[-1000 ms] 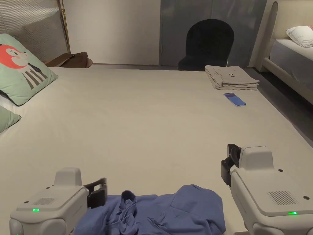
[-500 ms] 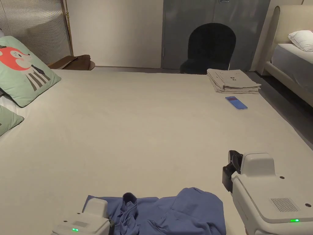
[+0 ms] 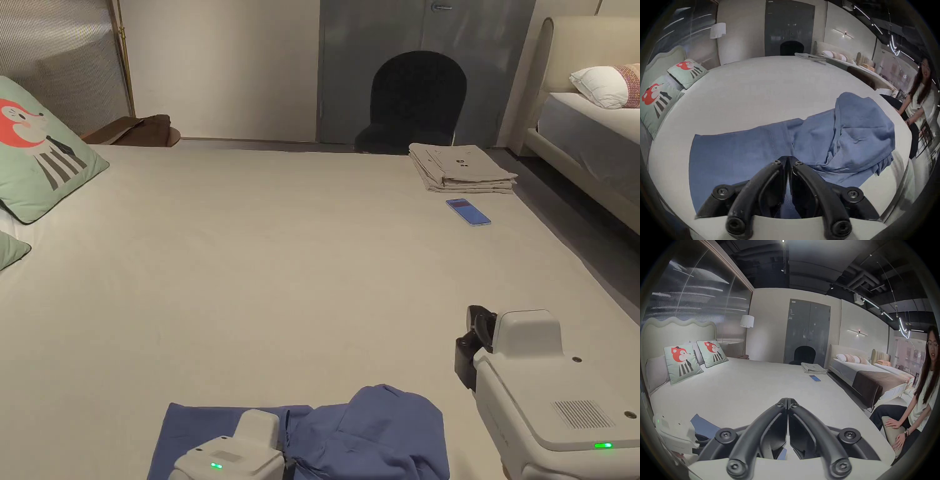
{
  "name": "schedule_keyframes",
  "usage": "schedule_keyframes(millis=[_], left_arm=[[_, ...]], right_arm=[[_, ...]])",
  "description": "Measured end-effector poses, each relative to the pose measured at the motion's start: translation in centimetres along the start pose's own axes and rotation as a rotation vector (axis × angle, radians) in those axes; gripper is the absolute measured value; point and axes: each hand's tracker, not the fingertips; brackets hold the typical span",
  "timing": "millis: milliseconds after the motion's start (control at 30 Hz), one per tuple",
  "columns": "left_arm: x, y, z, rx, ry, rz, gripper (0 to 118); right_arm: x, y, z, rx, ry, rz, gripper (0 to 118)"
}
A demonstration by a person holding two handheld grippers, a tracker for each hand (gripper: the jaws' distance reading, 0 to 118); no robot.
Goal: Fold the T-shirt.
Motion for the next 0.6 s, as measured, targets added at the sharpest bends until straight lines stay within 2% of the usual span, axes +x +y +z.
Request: schedule_keyframes(millis=[167, 300, 367, 400, 433, 467, 500, 533, 600], left_arm=[[-5.2, 1.9, 4.7, 0.074, -0.180, 0.231, 0], [-11.8, 2.3, 6.8, 0.034, -0.387, 0.477, 0], [-14.7, 1.6, 7.3, 0.037, -0.433, 0.602, 1], [-16.1, 1.2, 7.4, 0.022, -0.453, 0.660, 9], [-17.2, 0.8, 7.3, 0.005, -0.472, 0.685, 25], [-18.3, 0.3, 7.3, -0.006, -0.473, 0.710, 25], [-19.2, -0.1, 7.3, -0.020, -0.451, 0.725, 32], [-19.0, -0.3, 7.4, -0.034, -0.436, 0.731, 49], [-20.1, -1.2, 6.8, -0.042, -0.422, 0.741, 102]], right_arm=[[-0.2, 0.0, -0.2, -0.004, 0.006, 0.002, 0], [-0.7, 0.0, -0.7, -0.008, 0.019, 0.000, 0], [-1.0, 0.0, -0.9, -0.011, 0.024, -0.003, 0], [-1.2, -0.1, -1.0, -0.013, 0.026, -0.007, 0], [-1.2, -0.2, -1.1, -0.015, 0.029, -0.010, 0], [-1.4, -0.2, -1.2, -0.017, 0.031, -0.014, 0], [-1.5, -0.3, -1.3, -0.019, 0.033, -0.018, 0], [-1.7, -0.4, -1.4, -0.021, 0.035, -0.020, 0], [-2.0, -0.5, -1.5, -0.026, 0.041, -0.022, 0]])
